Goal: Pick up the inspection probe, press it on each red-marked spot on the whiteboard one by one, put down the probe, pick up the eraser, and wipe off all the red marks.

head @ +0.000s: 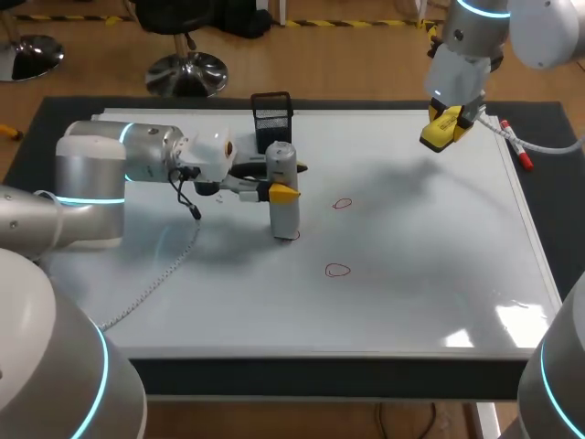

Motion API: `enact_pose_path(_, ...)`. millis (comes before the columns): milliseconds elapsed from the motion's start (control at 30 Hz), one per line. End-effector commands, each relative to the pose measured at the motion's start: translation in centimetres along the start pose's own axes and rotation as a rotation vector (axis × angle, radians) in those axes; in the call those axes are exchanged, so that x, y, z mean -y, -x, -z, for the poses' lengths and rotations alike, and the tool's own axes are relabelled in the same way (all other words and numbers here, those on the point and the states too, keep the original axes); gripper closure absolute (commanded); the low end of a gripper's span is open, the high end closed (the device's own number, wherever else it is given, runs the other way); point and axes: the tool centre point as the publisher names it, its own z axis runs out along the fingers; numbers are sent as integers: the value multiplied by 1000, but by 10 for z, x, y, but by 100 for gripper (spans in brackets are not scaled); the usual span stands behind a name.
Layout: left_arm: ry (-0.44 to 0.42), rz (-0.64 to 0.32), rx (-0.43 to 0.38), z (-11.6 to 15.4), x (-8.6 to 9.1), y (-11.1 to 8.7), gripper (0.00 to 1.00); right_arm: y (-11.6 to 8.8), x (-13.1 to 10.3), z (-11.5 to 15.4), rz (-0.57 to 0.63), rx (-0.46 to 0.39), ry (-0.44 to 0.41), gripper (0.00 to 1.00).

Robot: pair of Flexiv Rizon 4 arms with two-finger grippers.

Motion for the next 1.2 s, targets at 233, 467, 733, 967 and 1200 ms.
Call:
enact_pose_path(233,-1,-1,-23,-1,-3,3,100,0,0,1,1,-2,-3,100)
enact_pose_path(467,3,-3,-26,-1,-3,2,100,0,0,1,1,-2,-3,100)
enact_pose_path(733,-6,-20,-10,-1,8,-3,100,0,0,1,1,-2,-3,100)
enact_pose_path(967,0,-47,6,1,36,-1,100,0,0,1,1,-2,-3,100)
enact_pose_path(1200,39,-79,55,19,52,18,100,0,0,1,1,-2,-3,100)
